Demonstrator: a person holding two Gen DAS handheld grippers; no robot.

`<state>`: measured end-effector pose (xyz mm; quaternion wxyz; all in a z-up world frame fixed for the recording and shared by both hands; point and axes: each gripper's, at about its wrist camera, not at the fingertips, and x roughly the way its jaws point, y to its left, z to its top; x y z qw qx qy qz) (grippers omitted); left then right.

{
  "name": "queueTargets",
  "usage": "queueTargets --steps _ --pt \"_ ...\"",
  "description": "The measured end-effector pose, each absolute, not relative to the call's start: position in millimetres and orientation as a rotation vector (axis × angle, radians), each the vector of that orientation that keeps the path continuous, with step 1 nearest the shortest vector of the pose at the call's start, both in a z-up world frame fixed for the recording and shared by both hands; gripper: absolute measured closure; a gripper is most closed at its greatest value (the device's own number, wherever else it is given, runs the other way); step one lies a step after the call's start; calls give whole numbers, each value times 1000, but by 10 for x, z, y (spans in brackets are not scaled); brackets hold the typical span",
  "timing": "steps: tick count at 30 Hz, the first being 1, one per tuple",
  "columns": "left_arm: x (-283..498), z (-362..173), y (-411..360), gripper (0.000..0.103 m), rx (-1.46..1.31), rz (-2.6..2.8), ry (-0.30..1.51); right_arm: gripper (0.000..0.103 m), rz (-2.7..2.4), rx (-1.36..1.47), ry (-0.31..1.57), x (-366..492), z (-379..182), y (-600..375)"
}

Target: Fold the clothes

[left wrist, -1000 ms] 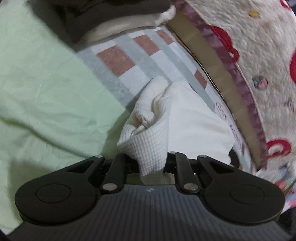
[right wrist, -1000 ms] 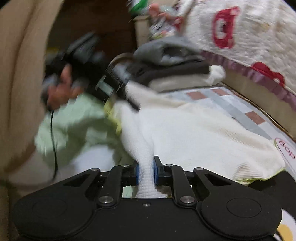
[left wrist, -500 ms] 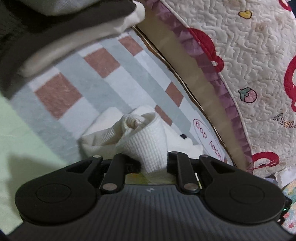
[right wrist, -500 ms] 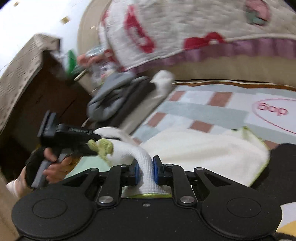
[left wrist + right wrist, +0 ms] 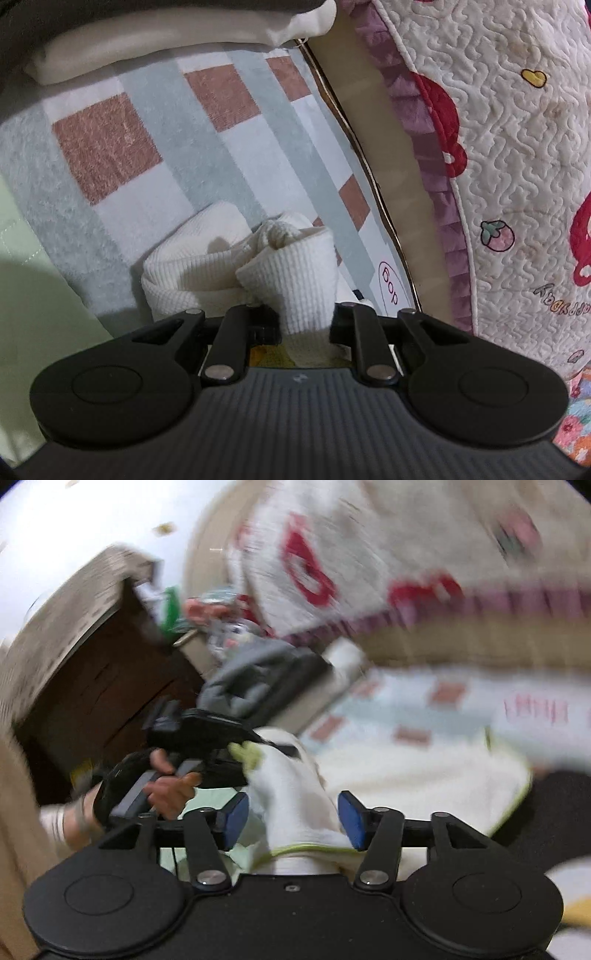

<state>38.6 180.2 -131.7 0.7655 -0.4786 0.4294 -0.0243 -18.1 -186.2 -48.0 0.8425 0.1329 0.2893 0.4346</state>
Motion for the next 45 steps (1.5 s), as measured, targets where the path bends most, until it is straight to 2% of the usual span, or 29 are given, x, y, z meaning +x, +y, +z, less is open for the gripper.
queueTargets --steps 4,8,9,10,11,13,18,22,27,28,32,36,38,42,45 --pt "406 -1323 1814 87 -1043 -47 939 35 905 29 576 -405 -470 -1649" --pt "412 -1227 1719 87 -941 -45 936 34 818 -77 551 -547 -739 -1542" --pt "383 -1153 1644 87 -852 -34 921 38 790 -80 534 -552 -771 -1540" --pt "354 -1079 1569 87 -763 -23 906 60 770 -67 515 -529 -762 -1551" --pt "321 -1005 1495 88 -680 -15 885 68 750 -55 496 -506 -752 -1562" --pt "241 -864 1380 88 -569 -25 820 72 712 -15 462 -447 -719 -1609" --pt "341 -636 1415 87 -574 -78 757 75 657 212 480 -45 -615 -1904" --pt "675 -640 1067 88 -362 -39 799 75 589 412 553 400 -658 -2053" --pt "1006 -830 854 87 -343 -25 838 76 486 502 634 621 -964 -2175" --pt "1052 -880 842 84 -350 -23 848 76 479 519 652 657 -1025 -2207" --pt "1180 -982 781 82 -344 4 870 74 456 536 713 860 -1207 -2262" --pt "967 -846 567 80 -190 12 790 74 464 489 711 904 -1199 -2234" --pt "787 -779 586 76 -188 -2 722 74 465 460 702 890 -1176 -2213" --pt "455 -777 723 74 -228 -6 639 73 490 460 676 741 -1075 -2201" --pt "279 -740 925 63 -358 -13 607 73 495 446 688 753 -1094 -2177"
